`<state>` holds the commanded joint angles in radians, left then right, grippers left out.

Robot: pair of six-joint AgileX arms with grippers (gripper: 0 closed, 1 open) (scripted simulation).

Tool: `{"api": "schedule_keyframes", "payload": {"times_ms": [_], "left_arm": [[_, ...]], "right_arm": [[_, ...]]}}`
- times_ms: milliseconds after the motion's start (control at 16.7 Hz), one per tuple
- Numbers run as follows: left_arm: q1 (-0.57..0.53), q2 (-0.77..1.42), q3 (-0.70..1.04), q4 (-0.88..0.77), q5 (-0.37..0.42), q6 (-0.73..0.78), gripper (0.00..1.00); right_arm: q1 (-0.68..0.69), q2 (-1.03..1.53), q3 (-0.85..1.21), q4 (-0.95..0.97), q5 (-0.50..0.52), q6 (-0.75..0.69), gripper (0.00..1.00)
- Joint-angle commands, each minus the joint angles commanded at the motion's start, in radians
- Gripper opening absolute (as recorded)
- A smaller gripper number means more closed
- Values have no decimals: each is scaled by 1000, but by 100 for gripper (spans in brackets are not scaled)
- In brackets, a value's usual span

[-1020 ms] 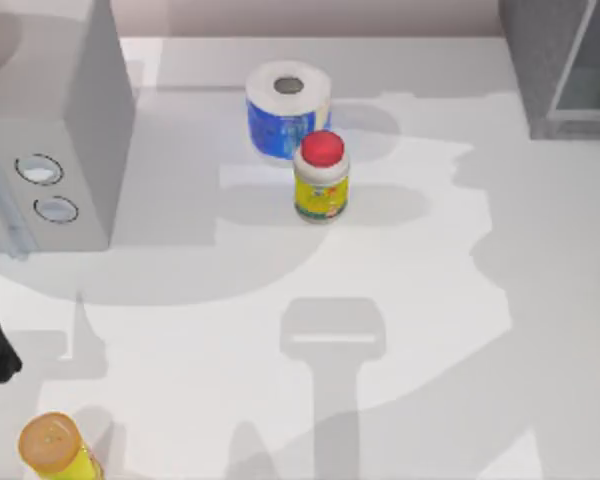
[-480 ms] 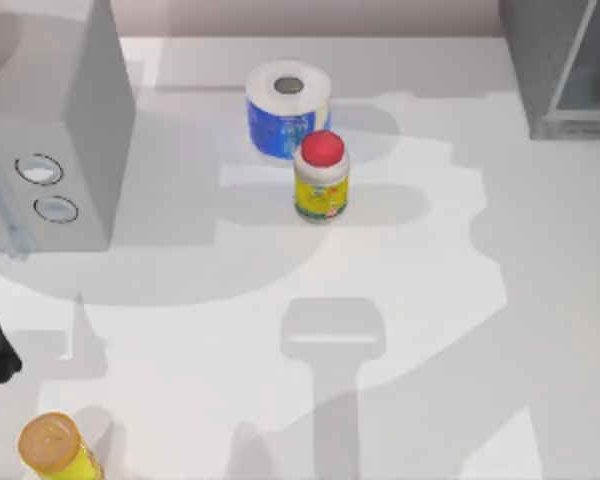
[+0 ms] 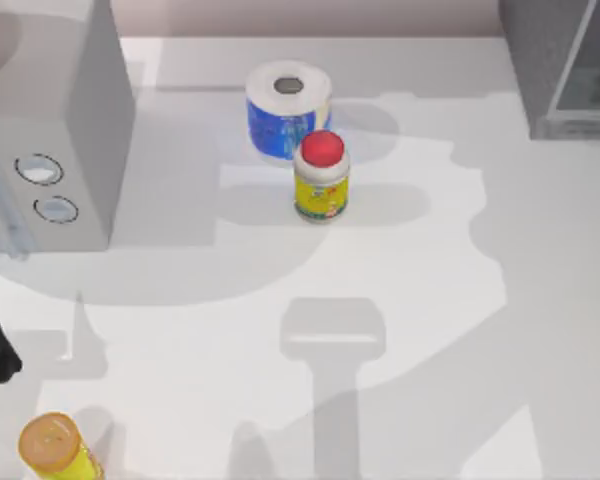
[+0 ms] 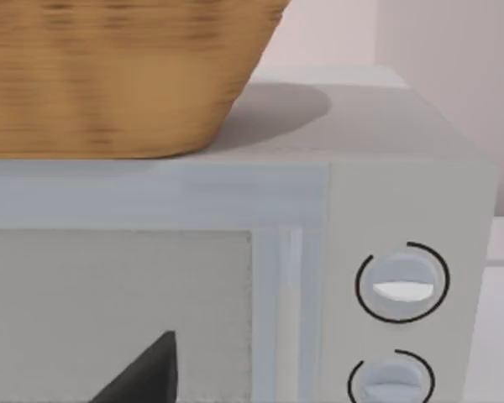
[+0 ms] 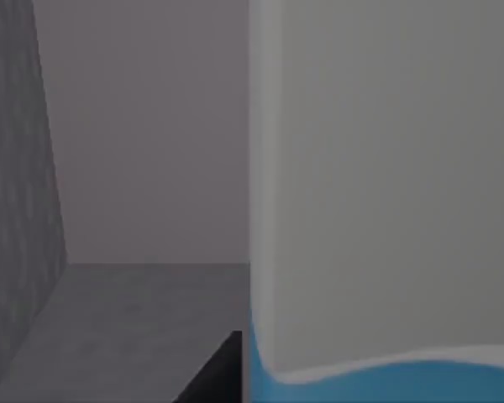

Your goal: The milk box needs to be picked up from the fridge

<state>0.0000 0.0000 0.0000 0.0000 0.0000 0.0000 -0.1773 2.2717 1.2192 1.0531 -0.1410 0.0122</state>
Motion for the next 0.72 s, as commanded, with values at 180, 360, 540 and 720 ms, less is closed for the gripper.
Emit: {"api": "schedule_keyframes", "payload": {"times_ms": [180,360,540,720], "left_arm": [[0,0,0,0,0,0,100],[0,0,0,0,0,0,100],[0,0,0,0,0,0,100],[0,0,0,0,0,0,100]], "right_arm": [[0,0,0,0,0,0,10],[0,0,0,0,0,0,0],[0,0,0,0,0,0,0],[0,0,0,0,0,0,0]]}}
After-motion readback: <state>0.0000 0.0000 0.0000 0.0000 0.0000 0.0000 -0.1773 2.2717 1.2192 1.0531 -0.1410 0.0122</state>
